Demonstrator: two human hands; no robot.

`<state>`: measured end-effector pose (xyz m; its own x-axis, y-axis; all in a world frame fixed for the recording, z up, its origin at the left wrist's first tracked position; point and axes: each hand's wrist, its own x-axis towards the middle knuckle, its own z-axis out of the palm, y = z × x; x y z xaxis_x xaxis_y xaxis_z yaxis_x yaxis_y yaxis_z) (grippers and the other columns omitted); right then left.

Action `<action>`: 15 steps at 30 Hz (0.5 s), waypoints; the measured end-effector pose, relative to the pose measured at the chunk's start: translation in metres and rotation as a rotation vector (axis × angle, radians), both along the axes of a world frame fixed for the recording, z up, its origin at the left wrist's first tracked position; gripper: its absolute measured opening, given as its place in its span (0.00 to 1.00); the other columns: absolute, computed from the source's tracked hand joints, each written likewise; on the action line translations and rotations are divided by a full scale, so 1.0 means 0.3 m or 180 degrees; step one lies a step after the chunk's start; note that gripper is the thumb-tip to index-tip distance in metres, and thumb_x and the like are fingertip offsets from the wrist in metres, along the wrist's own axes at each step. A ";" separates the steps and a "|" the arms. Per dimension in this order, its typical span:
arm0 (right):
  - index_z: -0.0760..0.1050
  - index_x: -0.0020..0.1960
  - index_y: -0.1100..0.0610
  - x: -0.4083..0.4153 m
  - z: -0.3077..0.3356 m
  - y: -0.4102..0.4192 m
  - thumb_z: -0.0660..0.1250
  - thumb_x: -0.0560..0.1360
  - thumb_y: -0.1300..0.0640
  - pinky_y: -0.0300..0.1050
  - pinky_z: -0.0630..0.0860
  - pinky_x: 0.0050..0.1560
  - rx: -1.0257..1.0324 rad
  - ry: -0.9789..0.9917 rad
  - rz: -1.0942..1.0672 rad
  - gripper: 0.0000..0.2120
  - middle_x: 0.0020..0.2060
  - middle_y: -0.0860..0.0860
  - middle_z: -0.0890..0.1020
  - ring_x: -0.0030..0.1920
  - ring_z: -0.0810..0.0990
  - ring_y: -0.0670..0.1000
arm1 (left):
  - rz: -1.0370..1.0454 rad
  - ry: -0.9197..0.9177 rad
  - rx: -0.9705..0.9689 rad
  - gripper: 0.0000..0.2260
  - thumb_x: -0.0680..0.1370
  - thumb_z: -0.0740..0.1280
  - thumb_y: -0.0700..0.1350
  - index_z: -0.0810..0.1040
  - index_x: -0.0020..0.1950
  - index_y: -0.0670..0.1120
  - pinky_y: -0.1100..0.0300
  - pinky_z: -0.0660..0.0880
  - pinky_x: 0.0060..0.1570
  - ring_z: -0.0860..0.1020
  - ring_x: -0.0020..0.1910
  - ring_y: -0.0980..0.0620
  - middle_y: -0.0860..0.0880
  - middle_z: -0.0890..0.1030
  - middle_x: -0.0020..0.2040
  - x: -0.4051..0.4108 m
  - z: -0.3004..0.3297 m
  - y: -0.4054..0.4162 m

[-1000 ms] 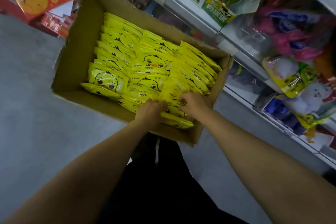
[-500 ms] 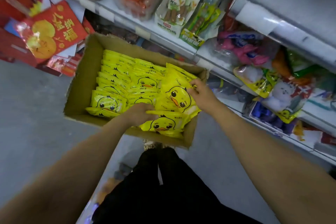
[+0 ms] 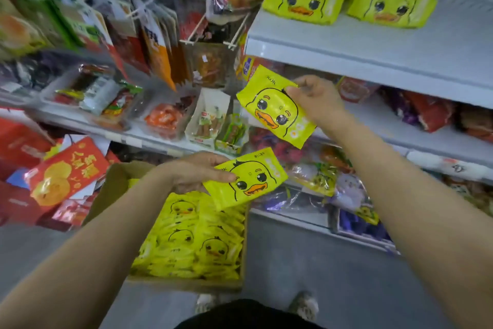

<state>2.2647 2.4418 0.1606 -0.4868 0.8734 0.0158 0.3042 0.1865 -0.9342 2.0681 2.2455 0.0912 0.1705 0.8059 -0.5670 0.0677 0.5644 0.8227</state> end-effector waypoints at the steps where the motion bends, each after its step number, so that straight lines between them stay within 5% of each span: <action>1: 0.77 0.41 0.51 0.032 0.058 0.021 0.71 0.77 0.58 0.44 0.75 0.38 -0.0016 0.0184 -0.0050 0.07 0.34 0.49 0.82 0.34 0.78 0.47 | -0.0046 0.0031 0.0084 0.32 0.52 0.83 0.59 0.83 0.53 0.51 0.53 0.80 0.47 0.83 0.50 0.49 0.47 0.84 0.53 0.026 0.031 0.038; 4: 0.79 0.43 0.55 0.171 0.188 0.088 0.73 0.75 0.53 0.48 0.81 0.41 -0.0553 0.0620 -0.0156 0.06 0.35 0.52 0.85 0.34 0.83 0.50 | -0.0184 0.0168 0.0367 0.36 0.53 0.83 0.56 0.80 0.57 0.45 0.56 0.80 0.45 0.83 0.48 0.48 0.45 0.84 0.53 0.160 0.142 0.168; 6: 0.81 0.51 0.60 0.269 0.244 0.126 0.75 0.71 0.48 0.55 0.82 0.49 -0.1177 0.0737 -0.0171 0.17 0.43 0.57 0.86 0.41 0.85 0.56 | -0.0221 0.0354 0.0498 0.35 0.54 0.84 0.52 0.78 0.57 0.43 0.60 0.80 0.40 0.84 0.45 0.50 0.47 0.85 0.50 0.263 0.213 0.255; 8: 0.79 0.58 0.62 0.369 0.287 0.155 0.75 0.66 0.46 0.51 0.83 0.43 -0.1663 0.0853 -0.0044 0.27 0.47 0.57 0.86 0.42 0.85 0.55 | -0.0205 0.0447 0.0667 0.33 0.55 0.84 0.48 0.77 0.57 0.42 0.59 0.80 0.39 0.84 0.43 0.50 0.47 0.85 0.48 0.352 0.267 0.342; 15: 0.77 0.60 0.62 0.692 0.419 0.287 0.73 0.72 0.60 0.46 0.82 0.40 -0.1193 0.1159 0.0179 0.18 0.51 0.59 0.84 0.41 0.85 0.53 | -0.0161 0.0899 0.1231 0.38 0.52 0.83 0.57 0.79 0.57 0.45 0.56 0.81 0.42 0.84 0.46 0.46 0.45 0.84 0.52 0.578 0.489 0.615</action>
